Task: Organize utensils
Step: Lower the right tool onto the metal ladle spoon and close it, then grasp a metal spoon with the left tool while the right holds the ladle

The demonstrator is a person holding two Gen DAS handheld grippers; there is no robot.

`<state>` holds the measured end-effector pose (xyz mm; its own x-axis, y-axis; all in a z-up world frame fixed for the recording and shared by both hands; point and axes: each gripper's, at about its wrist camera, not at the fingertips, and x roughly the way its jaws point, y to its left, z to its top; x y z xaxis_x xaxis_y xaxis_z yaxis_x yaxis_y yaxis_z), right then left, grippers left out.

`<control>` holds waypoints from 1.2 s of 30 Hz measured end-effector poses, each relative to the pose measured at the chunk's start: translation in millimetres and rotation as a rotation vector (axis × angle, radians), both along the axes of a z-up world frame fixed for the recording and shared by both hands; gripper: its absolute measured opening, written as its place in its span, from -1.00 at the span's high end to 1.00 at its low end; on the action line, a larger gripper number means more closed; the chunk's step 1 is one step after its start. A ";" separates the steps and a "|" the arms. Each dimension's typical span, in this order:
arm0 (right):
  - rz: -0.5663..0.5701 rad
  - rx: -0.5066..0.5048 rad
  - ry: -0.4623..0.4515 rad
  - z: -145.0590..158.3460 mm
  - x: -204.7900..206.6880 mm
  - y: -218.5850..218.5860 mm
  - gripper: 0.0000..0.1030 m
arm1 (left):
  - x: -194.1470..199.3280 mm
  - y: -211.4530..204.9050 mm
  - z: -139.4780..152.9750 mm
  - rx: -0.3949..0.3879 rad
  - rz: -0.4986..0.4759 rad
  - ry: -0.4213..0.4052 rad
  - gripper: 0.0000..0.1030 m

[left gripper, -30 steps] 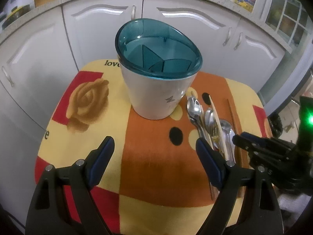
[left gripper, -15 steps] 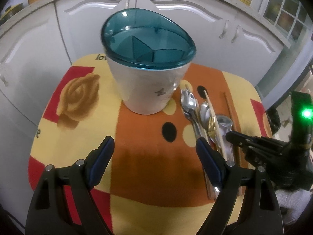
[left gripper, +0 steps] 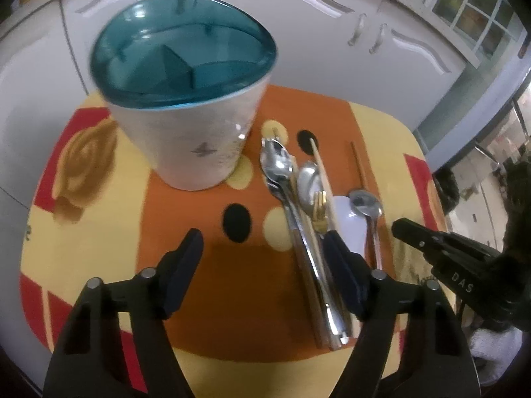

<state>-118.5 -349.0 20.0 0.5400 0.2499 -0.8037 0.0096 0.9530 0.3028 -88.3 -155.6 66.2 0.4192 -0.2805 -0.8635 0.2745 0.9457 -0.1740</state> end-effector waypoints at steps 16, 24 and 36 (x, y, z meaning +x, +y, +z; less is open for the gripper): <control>0.052 0.048 0.034 -16.3 21.8 13.1 0.91 | 16.3 -0.8 -14.6 0.028 0.031 0.027 -0.40; 0.030 0.058 0.018 -17.8 10.9 1.5 0.92 | 28.3 -17.7 -29.9 0.025 0.014 0.071 -0.03; 0.054 0.097 0.011 -13.4 4.2 3.9 0.92 | 17.3 -14.9 -34.4 -0.072 -0.095 0.102 0.84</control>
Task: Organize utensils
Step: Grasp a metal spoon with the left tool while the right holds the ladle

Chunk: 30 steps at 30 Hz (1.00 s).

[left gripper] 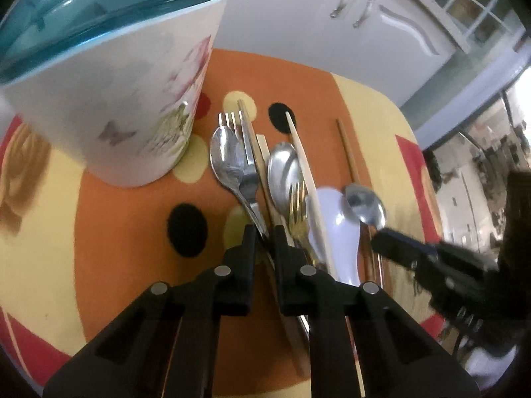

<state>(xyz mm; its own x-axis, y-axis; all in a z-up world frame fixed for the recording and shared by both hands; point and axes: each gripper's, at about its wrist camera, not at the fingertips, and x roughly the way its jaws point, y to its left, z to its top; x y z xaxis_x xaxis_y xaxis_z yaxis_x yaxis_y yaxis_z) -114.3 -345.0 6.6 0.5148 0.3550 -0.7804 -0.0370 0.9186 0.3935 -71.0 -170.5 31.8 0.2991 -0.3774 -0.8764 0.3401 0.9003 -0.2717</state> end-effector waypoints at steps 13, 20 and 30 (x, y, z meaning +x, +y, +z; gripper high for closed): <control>0.052 -0.014 0.030 -1.0 -5.2 14.4 0.92 | -17.7 26.0 4.7 -0.005 -0.034 0.054 0.94; 0.060 -0.019 0.056 -6.8 0.9 17.1 0.85 | -2.3 26.5 3.9 0.010 0.025 0.036 0.78; 0.062 -0.027 0.054 -12.9 10.6 21.0 0.77 | 7.9 18.5 -4.0 0.034 0.049 0.019 0.69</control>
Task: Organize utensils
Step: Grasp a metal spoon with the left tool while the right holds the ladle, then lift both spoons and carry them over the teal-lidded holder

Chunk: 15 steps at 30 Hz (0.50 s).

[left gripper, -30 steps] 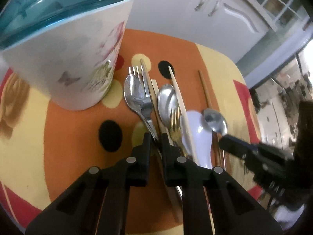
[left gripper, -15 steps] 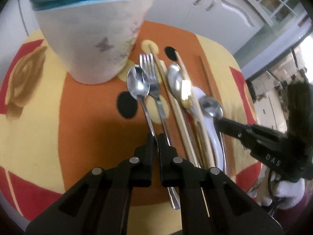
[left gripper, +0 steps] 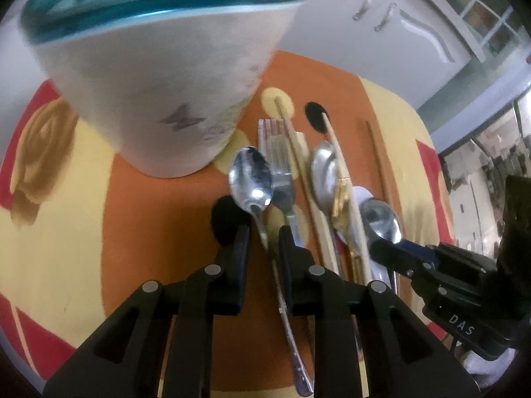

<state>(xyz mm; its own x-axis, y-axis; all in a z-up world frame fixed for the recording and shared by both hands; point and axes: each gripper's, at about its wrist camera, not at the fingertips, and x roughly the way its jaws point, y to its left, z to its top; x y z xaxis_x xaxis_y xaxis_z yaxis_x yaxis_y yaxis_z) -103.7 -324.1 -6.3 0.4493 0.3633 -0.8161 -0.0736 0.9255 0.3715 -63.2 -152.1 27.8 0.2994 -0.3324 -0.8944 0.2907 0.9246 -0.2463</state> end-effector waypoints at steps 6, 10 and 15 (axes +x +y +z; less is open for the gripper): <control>-0.006 0.011 -0.038 9.3 -9.3 -4.4 0.87 | -5.0 4.8 -0.6 -0.040 -0.029 0.001 0.92; -0.007 0.017 -0.079 25.5 -17.7 -7.7 0.89 | -16.0 15.2 15.5 -0.065 -0.038 -0.037 0.94; -0.010 0.027 -0.109 39.0 -25.5 -12.3 0.89 | -26.6 23.7 36.9 -0.096 -0.051 -0.080 0.97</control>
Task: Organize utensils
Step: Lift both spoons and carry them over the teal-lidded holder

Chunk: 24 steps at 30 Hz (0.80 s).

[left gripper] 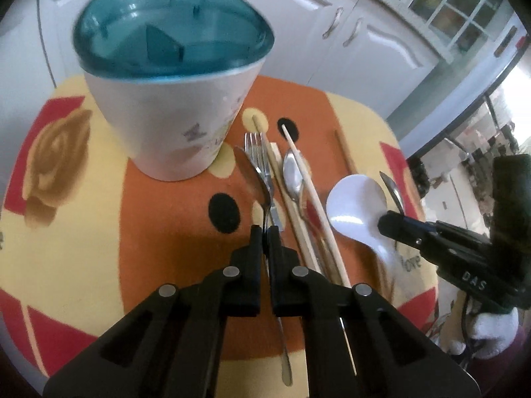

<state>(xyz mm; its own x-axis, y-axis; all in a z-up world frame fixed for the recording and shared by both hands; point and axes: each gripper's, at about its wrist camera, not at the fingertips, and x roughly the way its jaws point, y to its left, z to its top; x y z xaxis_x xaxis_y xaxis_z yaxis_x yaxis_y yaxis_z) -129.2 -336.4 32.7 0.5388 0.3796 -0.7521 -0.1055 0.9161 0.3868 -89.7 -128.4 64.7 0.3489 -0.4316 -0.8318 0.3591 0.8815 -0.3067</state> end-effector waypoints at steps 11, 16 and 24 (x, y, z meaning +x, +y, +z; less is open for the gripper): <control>0.001 0.084 -0.041 19.4 -11.3 -0.5 0.89 | -16.8 11.3 35.2 -0.058 -0.006 -0.077 0.97; 0.008 0.073 -0.002 14.4 -8.1 6.4 0.89 | -20.1 17.8 35.9 -0.060 0.012 -0.072 0.97; -0.010 0.128 0.006 13.8 -10.0 4.5 0.89 | -22.5 22.0 38.6 -0.064 0.024 -0.081 0.96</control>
